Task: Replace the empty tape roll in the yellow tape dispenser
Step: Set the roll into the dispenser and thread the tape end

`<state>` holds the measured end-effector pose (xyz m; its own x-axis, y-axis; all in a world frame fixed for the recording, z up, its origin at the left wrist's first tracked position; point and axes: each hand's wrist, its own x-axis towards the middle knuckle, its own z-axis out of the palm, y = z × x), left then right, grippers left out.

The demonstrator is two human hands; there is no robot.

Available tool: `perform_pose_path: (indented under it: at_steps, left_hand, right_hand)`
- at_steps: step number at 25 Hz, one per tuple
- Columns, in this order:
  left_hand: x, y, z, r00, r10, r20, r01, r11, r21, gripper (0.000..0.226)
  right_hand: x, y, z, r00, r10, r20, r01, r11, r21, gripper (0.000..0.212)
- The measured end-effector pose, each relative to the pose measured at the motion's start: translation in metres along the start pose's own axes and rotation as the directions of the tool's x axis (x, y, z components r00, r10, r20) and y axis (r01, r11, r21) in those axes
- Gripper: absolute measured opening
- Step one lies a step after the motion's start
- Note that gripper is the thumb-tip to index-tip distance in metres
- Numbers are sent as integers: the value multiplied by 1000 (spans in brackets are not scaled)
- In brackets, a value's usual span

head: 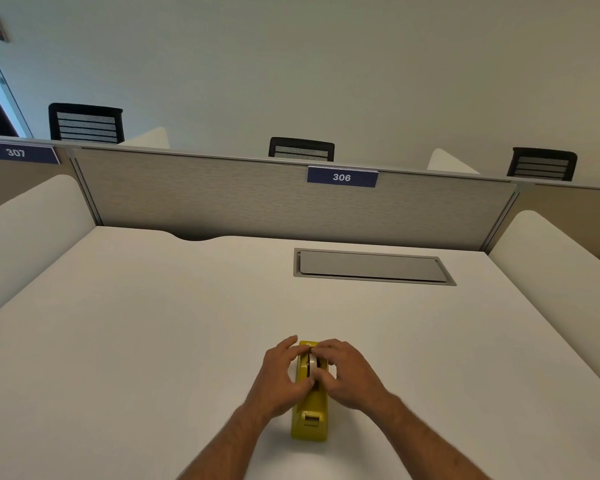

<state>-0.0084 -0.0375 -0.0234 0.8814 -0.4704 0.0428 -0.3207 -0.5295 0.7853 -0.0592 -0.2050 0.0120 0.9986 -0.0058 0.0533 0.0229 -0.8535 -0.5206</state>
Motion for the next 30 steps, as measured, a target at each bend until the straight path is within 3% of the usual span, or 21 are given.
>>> perform_pose_path:
  at_steps: [6,12,16,23,30]
  left_hand:
    - [4,1,-1,999,-33,-6,33,999,-41,48]
    - [5,5,-5,999,-27,25,27,1000,-12,44]
    - [7,5,-5,999,-39,21,39,999,-12,46]
    - [7,7,-9,997,-71,25,72,997,-32,54]
    - [7,11,-8,996,-79,37,79,997,-23,57]
  right_hand:
    - [1,0,-3,995,-65,-79,66,998,7,18]
    - [4,-5,-11,998,-63,13,64,995,-72,43]
    - [9,-5,-7,996,-85,-6,83,987,-141,35]
    - [19,-7,-10,999,39,-4,-39,999,-35,24]
    - [16,-8,-17,997,-9,81,18,994,-112,36]
